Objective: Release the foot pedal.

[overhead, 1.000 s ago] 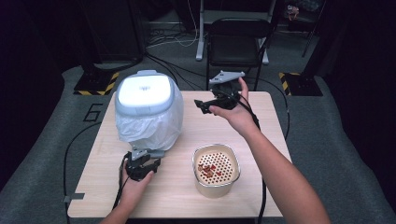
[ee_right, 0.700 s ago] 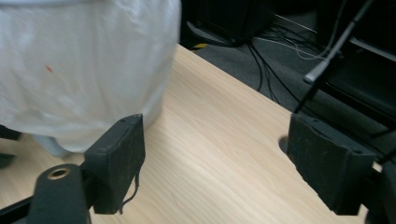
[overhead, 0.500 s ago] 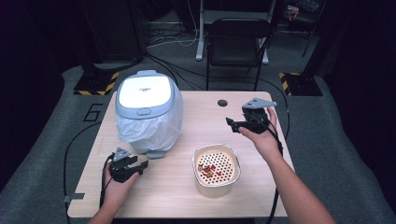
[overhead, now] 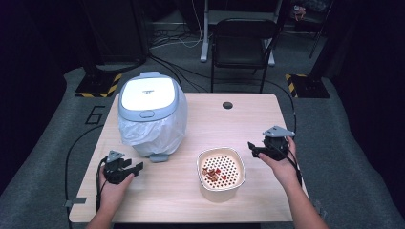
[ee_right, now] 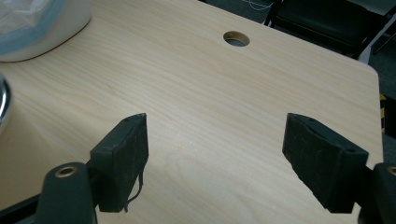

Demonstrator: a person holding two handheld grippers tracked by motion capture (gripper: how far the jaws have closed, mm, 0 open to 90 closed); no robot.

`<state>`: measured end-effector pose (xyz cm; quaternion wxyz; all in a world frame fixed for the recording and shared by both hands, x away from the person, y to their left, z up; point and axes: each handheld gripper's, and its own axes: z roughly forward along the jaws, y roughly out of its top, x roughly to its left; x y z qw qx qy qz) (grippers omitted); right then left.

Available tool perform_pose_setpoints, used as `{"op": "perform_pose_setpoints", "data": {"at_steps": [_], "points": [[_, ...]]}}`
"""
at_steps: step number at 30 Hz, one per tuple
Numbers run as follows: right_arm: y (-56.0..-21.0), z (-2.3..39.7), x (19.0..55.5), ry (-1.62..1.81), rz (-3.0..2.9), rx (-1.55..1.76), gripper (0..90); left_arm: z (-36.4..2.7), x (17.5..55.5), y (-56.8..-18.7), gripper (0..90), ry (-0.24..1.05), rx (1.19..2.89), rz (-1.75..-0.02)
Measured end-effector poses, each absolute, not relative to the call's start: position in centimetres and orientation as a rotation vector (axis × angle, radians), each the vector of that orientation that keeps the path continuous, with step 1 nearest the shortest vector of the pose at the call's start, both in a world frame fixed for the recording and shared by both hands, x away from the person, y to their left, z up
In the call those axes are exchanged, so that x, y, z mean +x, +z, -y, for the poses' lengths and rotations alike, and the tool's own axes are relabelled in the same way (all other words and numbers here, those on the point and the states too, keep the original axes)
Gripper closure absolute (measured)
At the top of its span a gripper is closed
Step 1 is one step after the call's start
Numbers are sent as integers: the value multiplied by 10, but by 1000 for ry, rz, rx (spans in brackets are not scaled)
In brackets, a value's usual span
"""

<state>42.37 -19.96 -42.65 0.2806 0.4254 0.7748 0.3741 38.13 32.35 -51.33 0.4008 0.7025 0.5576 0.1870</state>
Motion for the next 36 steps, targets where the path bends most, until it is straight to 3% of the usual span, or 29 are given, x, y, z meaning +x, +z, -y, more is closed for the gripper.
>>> {"op": "perform_pose_setpoints", "data": {"at_steps": [11,29,36], "points": [[-453,205,390,963,-2085,1186,222,-332,383,-516,402,502,1771,-1439],[-506,207,386,987,-2084,1282,222,-334,389,-522,400,536,1755,-1463],[-509,210,387,1006,-2056,1288,220,-336,390,-523,399,552,1761,-1472]]}}
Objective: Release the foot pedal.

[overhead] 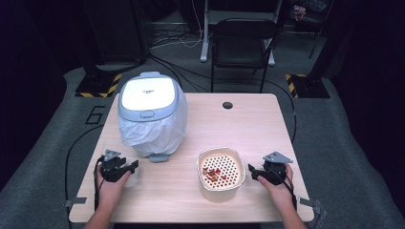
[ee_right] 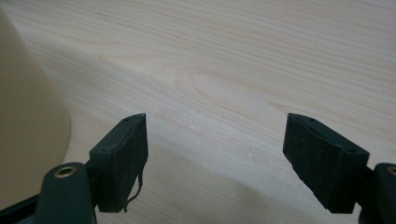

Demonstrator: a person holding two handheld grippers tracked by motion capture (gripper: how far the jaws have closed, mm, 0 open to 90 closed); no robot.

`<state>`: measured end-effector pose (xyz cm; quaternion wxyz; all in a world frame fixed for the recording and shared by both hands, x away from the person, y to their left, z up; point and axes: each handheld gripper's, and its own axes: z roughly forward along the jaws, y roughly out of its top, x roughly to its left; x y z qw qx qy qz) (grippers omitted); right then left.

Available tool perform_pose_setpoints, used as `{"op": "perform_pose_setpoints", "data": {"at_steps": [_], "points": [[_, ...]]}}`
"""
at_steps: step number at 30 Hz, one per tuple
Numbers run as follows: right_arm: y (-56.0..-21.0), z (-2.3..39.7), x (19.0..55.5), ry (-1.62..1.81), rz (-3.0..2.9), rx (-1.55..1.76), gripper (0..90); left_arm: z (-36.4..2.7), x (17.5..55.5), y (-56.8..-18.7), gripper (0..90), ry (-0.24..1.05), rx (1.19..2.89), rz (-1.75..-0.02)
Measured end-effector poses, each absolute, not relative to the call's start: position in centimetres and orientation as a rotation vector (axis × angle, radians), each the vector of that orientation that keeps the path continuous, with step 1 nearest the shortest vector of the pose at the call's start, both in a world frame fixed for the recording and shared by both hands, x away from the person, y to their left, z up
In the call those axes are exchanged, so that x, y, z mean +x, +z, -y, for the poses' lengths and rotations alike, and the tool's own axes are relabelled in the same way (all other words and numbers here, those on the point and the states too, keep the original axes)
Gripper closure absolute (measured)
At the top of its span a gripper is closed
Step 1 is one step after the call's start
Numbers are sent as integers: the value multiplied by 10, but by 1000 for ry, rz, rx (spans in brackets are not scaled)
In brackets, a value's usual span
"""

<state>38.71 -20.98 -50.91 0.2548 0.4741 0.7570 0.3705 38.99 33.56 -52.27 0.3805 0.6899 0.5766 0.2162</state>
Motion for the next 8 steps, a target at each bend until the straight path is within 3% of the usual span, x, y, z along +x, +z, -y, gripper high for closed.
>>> {"op": "perform_pose_setpoints", "data": {"at_steps": [8], "points": [[-515,215,389,982,-2053,1305,214,-334,391,-525,392,582,1767,-1478]]}}
